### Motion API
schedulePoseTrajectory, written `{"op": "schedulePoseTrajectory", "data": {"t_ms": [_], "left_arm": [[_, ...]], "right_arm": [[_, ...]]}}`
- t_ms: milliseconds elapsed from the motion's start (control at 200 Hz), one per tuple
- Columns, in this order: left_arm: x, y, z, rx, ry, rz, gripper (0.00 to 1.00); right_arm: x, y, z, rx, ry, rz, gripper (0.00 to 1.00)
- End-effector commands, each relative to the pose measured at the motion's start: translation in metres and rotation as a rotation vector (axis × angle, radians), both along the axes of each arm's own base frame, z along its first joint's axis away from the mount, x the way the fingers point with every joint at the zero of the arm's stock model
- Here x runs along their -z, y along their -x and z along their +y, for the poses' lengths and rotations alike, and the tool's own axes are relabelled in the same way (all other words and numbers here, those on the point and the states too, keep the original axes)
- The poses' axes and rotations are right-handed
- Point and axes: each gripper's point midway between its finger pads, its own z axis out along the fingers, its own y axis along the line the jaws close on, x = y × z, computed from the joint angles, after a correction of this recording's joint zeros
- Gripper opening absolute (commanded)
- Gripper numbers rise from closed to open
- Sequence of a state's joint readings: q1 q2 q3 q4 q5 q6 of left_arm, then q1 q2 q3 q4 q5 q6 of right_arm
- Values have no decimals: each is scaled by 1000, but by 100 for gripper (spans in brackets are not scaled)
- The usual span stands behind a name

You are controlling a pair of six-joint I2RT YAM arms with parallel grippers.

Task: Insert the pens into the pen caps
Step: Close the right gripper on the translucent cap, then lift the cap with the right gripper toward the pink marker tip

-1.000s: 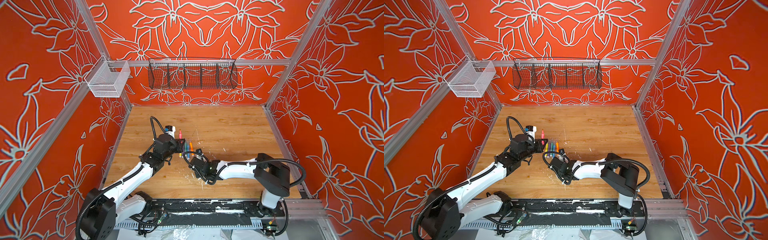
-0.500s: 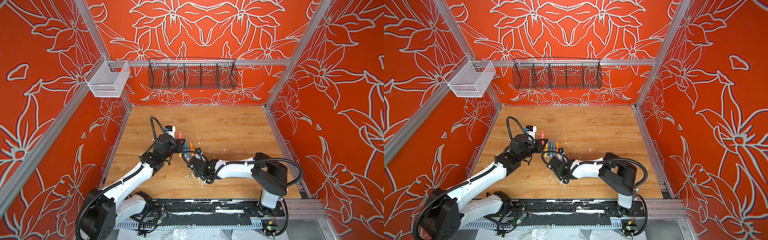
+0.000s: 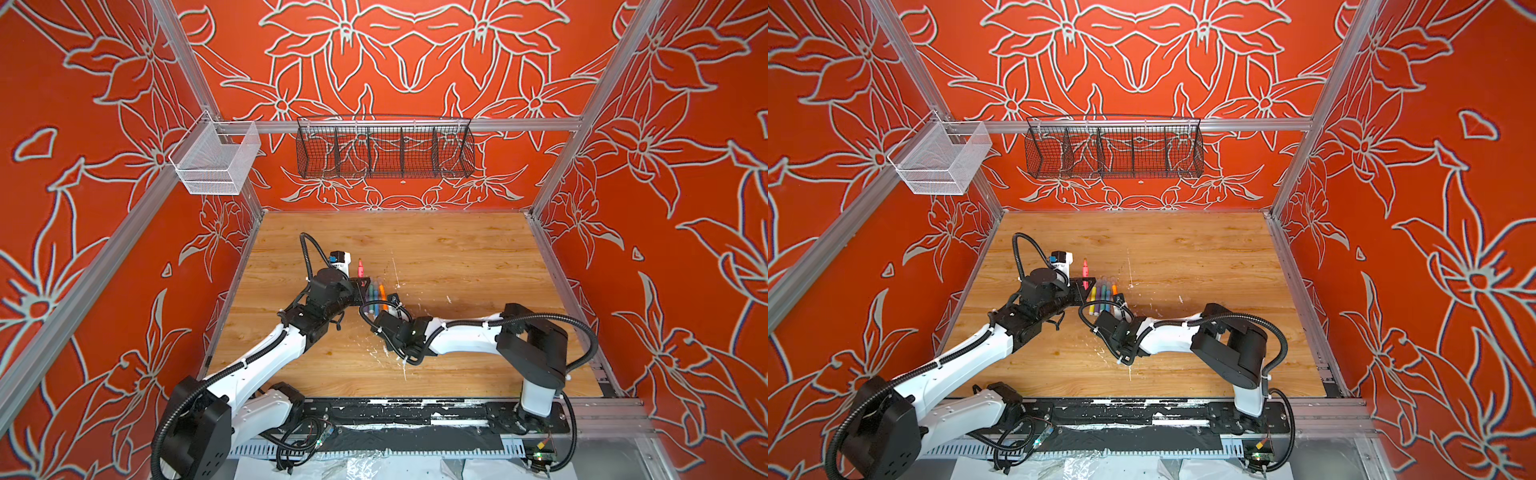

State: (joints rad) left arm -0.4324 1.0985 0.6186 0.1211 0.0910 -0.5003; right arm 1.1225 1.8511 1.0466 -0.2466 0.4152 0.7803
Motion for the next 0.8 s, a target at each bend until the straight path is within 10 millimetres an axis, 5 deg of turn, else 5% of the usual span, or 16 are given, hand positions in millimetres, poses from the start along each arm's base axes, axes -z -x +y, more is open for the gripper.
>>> {"op": "schedulePoseTrajectory", "data": {"t_ms": [0,335,581,796], "left_arm": [[-5,0,0,-1,20,-9,0],[-11,3,-9,52,45,-33,0],[-28,14,-34,207,122,-90,0],[-48,43,-76,388,83,-207,0]], "right_arm": [[21,10,-28,12,112,55,13],[-10,5,-32,27,2,33,3],[-63,-8,-59,93,-189,-44,0],[-132,-17,-95,166,-365,-197,0]]}}
